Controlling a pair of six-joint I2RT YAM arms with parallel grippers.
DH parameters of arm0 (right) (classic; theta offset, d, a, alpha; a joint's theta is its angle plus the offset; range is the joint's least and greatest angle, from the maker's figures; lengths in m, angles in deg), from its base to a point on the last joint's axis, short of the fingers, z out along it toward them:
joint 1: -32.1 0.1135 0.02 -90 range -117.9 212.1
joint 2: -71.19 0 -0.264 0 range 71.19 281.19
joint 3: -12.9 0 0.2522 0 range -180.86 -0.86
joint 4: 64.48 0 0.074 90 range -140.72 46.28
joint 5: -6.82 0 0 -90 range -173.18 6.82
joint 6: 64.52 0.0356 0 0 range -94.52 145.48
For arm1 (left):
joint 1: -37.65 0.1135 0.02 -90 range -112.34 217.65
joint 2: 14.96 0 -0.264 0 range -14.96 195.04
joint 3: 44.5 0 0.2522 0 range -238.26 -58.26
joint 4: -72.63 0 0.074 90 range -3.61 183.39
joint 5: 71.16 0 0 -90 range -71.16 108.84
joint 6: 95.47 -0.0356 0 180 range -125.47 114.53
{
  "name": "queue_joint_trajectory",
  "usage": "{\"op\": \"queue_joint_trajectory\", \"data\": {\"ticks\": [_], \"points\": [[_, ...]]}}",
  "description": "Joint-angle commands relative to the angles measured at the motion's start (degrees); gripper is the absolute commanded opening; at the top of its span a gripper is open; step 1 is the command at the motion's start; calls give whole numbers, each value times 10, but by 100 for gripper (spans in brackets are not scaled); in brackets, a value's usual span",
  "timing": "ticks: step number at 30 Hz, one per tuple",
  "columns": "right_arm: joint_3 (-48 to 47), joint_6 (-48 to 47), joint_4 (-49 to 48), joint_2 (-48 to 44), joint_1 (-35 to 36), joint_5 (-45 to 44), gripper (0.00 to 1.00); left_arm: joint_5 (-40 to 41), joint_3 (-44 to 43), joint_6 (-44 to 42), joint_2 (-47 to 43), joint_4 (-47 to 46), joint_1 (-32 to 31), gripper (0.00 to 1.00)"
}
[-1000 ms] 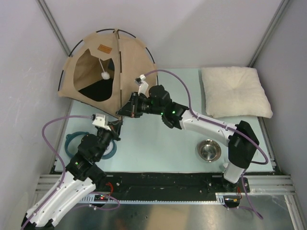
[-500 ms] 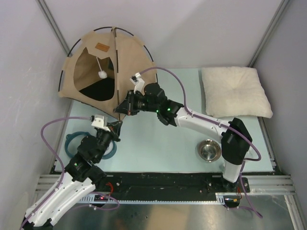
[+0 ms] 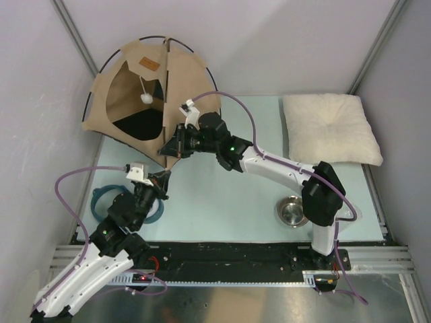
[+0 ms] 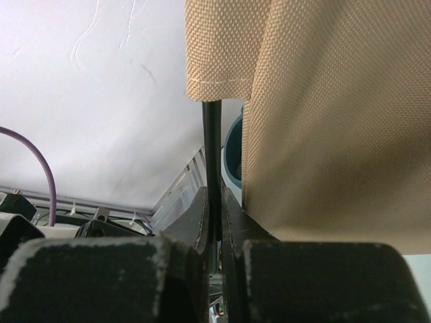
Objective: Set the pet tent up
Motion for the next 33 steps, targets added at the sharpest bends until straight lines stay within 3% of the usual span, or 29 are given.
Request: {"op": "queue_joint_trajectory", "data": {"ticks": [1,33], "points": [[-49,-7,-47,9,-49,-72,0,-31,-1,28,-4,49,-27,0],[-100,55,-24,38,-79,-79,0,16,0,37,0,79,-58,0]]}}
